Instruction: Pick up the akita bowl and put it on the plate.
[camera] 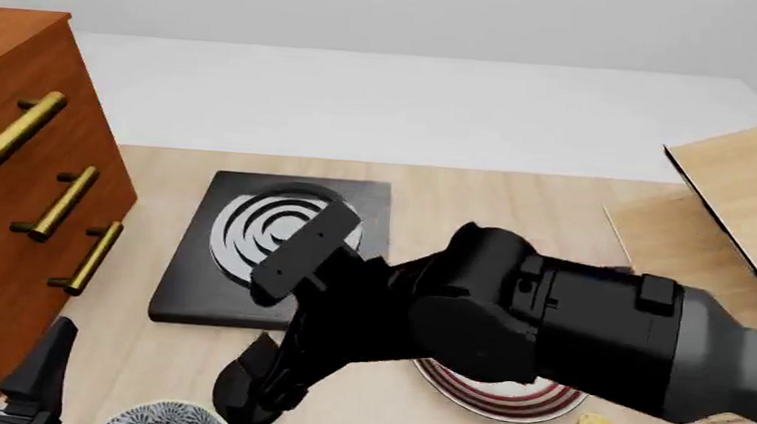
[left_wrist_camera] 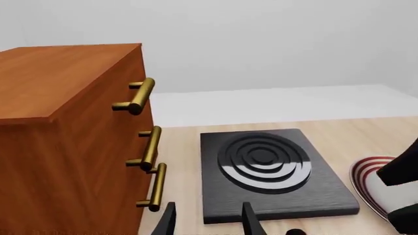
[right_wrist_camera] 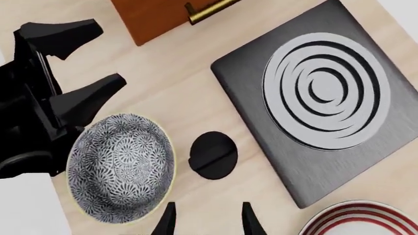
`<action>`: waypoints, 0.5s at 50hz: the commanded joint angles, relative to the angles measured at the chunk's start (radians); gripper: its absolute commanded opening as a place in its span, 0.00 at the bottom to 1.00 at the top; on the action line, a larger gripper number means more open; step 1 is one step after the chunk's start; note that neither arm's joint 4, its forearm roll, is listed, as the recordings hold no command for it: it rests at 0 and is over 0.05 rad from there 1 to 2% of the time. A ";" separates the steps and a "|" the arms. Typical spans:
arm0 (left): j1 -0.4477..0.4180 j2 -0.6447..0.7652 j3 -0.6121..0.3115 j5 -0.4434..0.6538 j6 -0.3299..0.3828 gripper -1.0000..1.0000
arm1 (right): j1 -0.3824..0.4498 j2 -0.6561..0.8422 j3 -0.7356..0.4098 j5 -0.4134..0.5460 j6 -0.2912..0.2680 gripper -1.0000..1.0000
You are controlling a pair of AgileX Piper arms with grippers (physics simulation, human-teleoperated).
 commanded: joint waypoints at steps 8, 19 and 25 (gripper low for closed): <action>-0.005 0.000 -0.001 -0.002 -0.029 1.00 | 0.049 0.101 -0.005 -0.008 0.005 1.00; 0.002 0.000 -0.001 0.001 -0.033 1.00 | 0.072 0.132 0.008 -0.039 0.025 1.00; 0.007 0.000 -0.001 0.001 -0.033 1.00 | 0.082 0.141 0.010 -0.046 0.034 1.00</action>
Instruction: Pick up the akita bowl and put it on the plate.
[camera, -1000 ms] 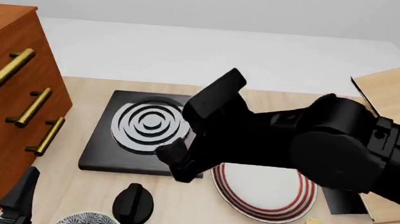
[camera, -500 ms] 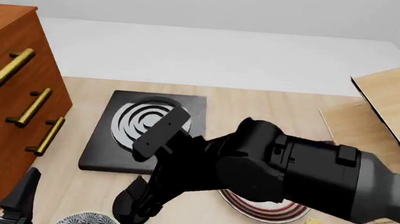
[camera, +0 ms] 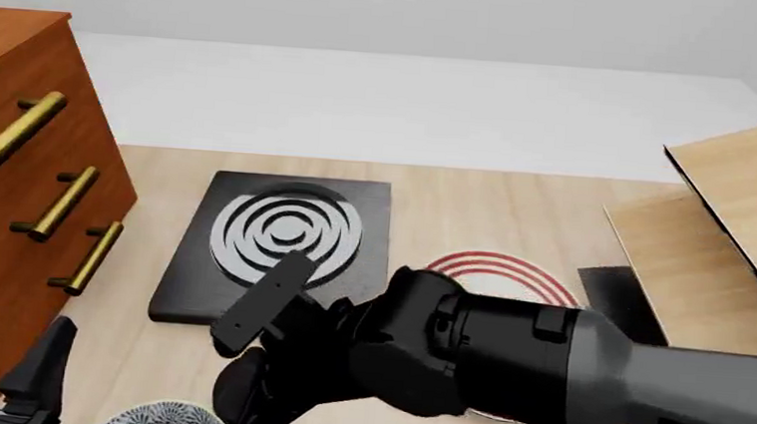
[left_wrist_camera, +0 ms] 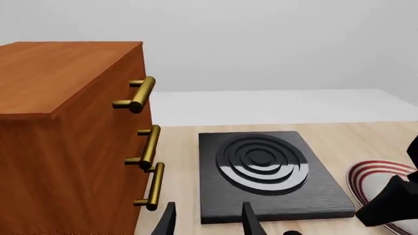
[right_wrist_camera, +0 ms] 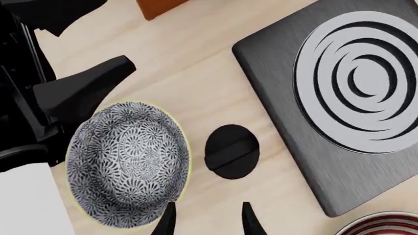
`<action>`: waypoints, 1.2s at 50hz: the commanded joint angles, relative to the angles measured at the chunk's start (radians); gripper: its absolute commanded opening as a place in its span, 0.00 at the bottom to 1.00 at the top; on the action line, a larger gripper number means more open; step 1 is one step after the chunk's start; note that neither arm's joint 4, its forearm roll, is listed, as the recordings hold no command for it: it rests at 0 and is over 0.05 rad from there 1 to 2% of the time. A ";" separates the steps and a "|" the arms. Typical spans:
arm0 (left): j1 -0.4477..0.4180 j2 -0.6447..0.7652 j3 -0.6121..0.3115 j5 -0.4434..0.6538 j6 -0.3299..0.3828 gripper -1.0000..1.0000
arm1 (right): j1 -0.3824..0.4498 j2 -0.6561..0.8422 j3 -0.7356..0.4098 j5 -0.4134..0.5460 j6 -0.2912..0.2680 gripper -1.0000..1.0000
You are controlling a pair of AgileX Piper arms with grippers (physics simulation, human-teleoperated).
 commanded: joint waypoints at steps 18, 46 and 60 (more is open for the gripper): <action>0.005 0.000 0.001 0.005 -0.014 1.00 | 0.033 0.074 0.017 -0.067 0.037 1.00; 0.007 0.000 0.000 0.009 -0.012 1.00 | 0.041 0.168 -0.013 -0.088 0.046 1.00; 0.015 0.000 0.000 0.013 -0.001 1.00 | 0.057 0.192 -0.006 -0.098 0.042 1.00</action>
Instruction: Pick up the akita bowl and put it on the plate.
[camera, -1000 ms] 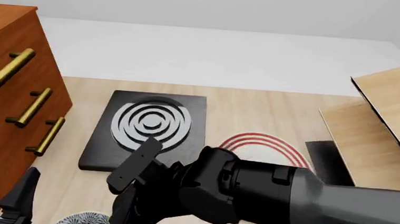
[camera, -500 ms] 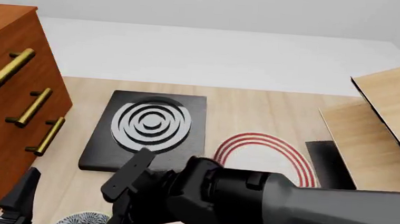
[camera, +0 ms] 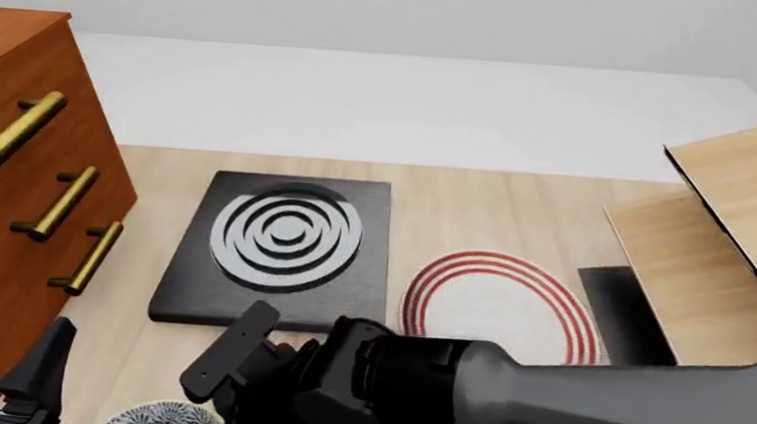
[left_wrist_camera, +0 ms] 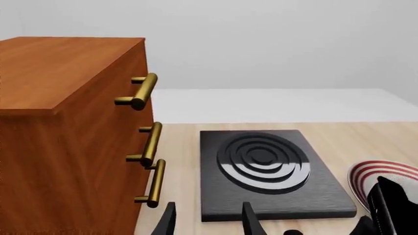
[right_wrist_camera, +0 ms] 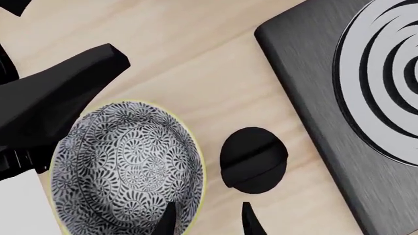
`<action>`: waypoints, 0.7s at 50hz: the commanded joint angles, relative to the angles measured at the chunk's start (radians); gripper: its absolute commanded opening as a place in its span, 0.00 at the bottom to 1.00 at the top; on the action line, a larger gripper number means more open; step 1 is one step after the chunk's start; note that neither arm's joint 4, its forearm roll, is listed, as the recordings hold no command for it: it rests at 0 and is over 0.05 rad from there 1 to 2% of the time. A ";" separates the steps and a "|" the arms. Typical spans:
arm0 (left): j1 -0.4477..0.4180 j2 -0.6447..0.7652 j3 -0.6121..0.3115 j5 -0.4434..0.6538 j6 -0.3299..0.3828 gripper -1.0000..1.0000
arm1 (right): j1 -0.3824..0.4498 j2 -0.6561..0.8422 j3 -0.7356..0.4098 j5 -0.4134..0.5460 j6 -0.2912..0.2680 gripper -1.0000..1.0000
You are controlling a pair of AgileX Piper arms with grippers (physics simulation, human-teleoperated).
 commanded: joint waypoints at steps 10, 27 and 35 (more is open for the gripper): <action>0.011 0.000 0.000 0.003 0.005 1.00 | 0.009 0.058 -0.003 -0.022 -0.005 1.00; 0.014 0.000 0.000 -0.003 0.006 1.00 | -0.011 0.095 -0.028 -0.013 -0.022 1.00; 0.016 0.000 0.000 0.001 0.007 1.00 | -0.006 0.097 -0.029 -0.020 -0.018 1.00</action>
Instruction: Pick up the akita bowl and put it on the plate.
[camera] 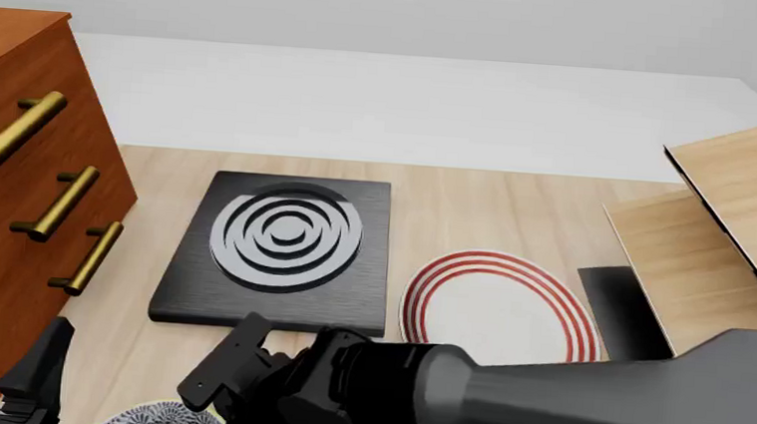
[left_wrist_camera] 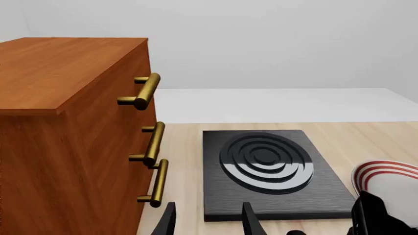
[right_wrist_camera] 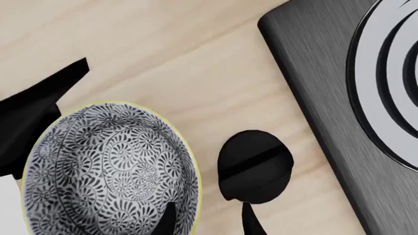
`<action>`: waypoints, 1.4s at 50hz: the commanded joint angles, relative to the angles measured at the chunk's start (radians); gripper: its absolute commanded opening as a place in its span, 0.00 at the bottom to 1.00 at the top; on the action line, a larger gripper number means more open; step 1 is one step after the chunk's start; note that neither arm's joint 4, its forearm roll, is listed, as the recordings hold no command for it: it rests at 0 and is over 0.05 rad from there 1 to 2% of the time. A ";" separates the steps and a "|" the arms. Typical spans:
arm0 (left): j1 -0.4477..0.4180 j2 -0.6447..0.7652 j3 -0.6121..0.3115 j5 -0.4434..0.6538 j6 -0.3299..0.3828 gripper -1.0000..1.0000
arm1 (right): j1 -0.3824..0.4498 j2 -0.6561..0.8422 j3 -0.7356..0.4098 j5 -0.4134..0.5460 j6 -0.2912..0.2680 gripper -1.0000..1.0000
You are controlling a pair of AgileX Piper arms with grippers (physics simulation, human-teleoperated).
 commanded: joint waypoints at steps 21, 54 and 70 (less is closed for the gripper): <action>0.005 0.000 0.000 0.001 0.004 1.00 | 0.018 -0.052 -0.003 0.014 -0.034 0.00; 0.004 0.000 -0.001 0.002 0.008 1.00 | -0.025 -0.196 -0.021 0.093 -0.057 0.00; 0.003 0.000 -0.001 0.003 0.007 1.00 | -0.051 -0.271 -0.073 0.147 -0.051 0.00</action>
